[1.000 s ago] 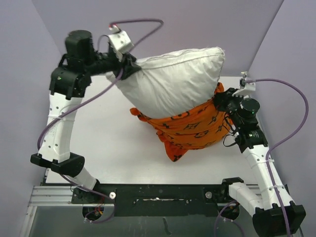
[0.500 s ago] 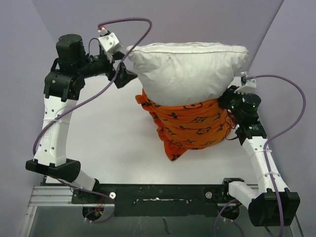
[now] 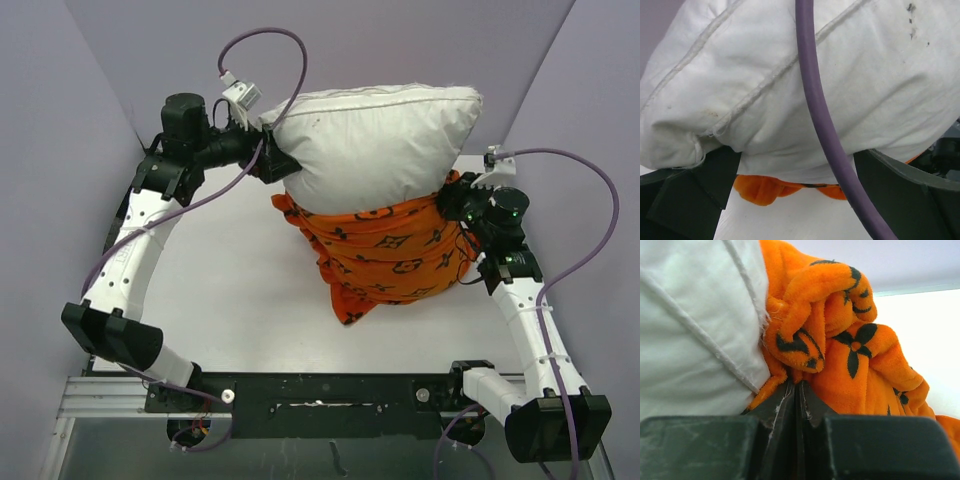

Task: Remove the pillowcase from the pillow
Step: Remove the pillow from the pillowcase.

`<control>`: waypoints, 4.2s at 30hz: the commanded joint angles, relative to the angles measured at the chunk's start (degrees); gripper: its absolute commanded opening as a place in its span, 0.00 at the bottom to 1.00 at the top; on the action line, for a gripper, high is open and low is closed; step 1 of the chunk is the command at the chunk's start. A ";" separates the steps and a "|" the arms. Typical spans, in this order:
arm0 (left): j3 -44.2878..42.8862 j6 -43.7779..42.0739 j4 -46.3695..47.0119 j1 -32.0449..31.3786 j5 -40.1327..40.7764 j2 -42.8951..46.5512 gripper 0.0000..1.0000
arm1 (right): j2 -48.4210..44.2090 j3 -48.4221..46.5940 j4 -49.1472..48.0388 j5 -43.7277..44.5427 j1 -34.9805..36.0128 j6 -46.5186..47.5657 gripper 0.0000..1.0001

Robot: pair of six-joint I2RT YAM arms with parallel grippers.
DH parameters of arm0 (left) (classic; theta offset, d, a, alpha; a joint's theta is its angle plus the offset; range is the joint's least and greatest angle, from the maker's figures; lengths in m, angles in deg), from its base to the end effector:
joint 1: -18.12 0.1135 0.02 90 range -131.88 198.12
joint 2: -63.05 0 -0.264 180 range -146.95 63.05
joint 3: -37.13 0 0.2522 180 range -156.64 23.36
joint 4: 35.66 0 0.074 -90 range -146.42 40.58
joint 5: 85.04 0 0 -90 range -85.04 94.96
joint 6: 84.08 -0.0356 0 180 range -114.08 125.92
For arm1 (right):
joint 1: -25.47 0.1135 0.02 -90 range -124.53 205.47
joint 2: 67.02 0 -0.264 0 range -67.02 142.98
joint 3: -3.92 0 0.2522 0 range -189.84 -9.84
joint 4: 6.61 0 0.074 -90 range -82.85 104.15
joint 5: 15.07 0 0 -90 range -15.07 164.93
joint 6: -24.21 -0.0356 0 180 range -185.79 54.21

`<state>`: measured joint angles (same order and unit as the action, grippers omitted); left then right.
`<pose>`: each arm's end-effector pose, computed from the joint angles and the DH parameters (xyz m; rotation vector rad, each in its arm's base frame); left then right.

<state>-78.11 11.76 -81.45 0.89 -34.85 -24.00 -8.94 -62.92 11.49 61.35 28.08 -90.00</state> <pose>0.3040 -0.1181 0.4656 0.6691 1.7861 -0.9239 0.2362 0.0191 0.3584 0.1543 1.7540 0.5478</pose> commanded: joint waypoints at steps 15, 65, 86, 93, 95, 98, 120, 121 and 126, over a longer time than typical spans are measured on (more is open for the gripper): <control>-44.04 -1.55 8.50 -4.57 4.55 -18.09 0.00 | 8.80 -8.69 2.73 -13.60 9.40 -4.59 0.13; 13.32 -25.97 7.72 15.52 23.08 3.43 0.00 | 36.53 -10.68 14.53 24.04 64.64 16.38 0.93; 15.05 -29.04 13.85 27.16 19.17 2.48 0.00 | 15.05 2.11 25.99 44.70 55.27 -1.66 0.86; 17.24 -29.24 15.02 29.98 18.65 1.74 0.00 | -1.11 0.73 27.19 36.00 36.22 -6.86 0.98; 18.75 -29.45 14.37 30.14 17.01 2.54 0.00 | -2.34 -0.99 27.48 32.53 30.36 -7.75 0.98; 20.84 -32.17 11.07 30.22 11.78 4.77 0.00 | -1.69 -4.56 29.41 25.15 19.92 -9.97 0.98; 26.55 -59.59 -2.31 30.61 6.94 -1.12 0.98 | 9.76 -4.20 9.58 -4.65 -10.48 -23.17 0.98; 26.51 -58.94 -1.13 30.15 7.28 -2.46 0.98 | 10.04 -3.98 8.73 -4.88 -10.48 -23.43 0.98; 25.33 -55.91 1.40 27.36 7.13 -9.07 0.98 | 11.83 -2.78 4.10 -6.17 -10.43 -24.61 0.98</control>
<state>-51.35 -46.62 -87.88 30.44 -28.18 -28.83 1.99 -64.80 22.84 57.35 17.63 -113.13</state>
